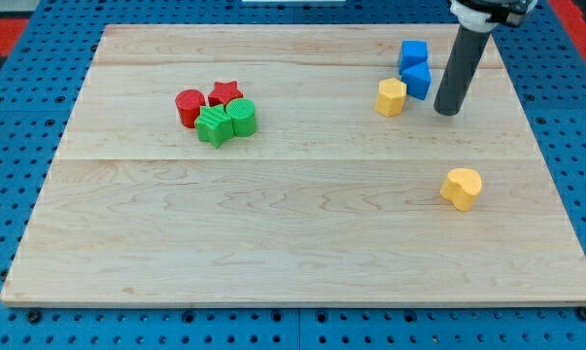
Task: Separate blue triangle from the blue cube
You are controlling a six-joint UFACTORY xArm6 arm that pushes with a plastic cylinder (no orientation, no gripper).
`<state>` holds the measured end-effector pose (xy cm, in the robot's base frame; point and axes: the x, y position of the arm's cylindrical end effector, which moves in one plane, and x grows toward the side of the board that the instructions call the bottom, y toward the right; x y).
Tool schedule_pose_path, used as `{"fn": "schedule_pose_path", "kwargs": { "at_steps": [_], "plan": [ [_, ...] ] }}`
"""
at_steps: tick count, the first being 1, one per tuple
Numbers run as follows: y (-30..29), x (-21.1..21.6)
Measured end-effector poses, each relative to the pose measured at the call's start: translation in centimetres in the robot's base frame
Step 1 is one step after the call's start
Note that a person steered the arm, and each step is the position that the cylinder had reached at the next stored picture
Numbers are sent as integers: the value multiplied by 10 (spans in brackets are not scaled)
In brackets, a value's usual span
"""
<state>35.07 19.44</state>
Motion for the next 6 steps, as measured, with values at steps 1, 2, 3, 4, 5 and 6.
{"fn": "schedule_pose_path", "kwargs": {
  "at_steps": [1,2,3,4,5,6],
  "plan": [
    [0,-38],
    [0,-58],
    [0,-69],
    [19,-56],
    [-6,-44],
    [-52,-35]
  ]
}}
